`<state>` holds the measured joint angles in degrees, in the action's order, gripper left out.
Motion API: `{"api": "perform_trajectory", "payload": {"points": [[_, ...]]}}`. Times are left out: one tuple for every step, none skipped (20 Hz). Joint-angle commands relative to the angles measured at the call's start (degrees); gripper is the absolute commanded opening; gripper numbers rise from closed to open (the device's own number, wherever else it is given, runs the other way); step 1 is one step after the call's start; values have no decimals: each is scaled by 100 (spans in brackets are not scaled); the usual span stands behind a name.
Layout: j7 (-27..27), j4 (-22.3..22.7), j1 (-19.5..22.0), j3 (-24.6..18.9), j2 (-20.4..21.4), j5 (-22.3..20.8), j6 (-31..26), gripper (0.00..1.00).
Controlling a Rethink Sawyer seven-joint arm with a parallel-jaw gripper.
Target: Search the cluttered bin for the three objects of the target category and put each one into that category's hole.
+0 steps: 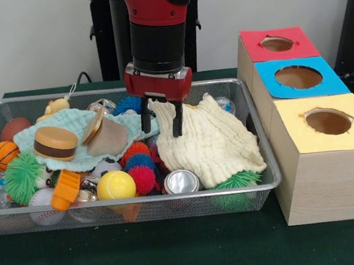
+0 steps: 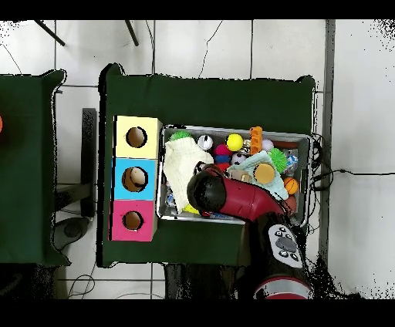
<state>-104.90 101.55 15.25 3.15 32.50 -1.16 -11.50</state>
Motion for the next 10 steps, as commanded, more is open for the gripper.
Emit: {"api": "perform_trajectory", "payload": {"points": [[-535,176,56,-326,-66,-225,70,100],[-540,184,63,-338,-64,-230,107,100],[-516,197,132,-434,-57,-263,222,100],[-600,166,59,-346,-32,-276,404,100],[-621,212,100,-410,-33,-229,358,100],[-663,226,99,-418,-38,-209,403,100],[-649,226,118,-450,-44,-213,404,100],[-646,211,108,-430,-39,-215,398,100],[-643,203,104,-426,-44,-218,399,100],[-629,197,129,-447,-55,-220,394,100]]}}
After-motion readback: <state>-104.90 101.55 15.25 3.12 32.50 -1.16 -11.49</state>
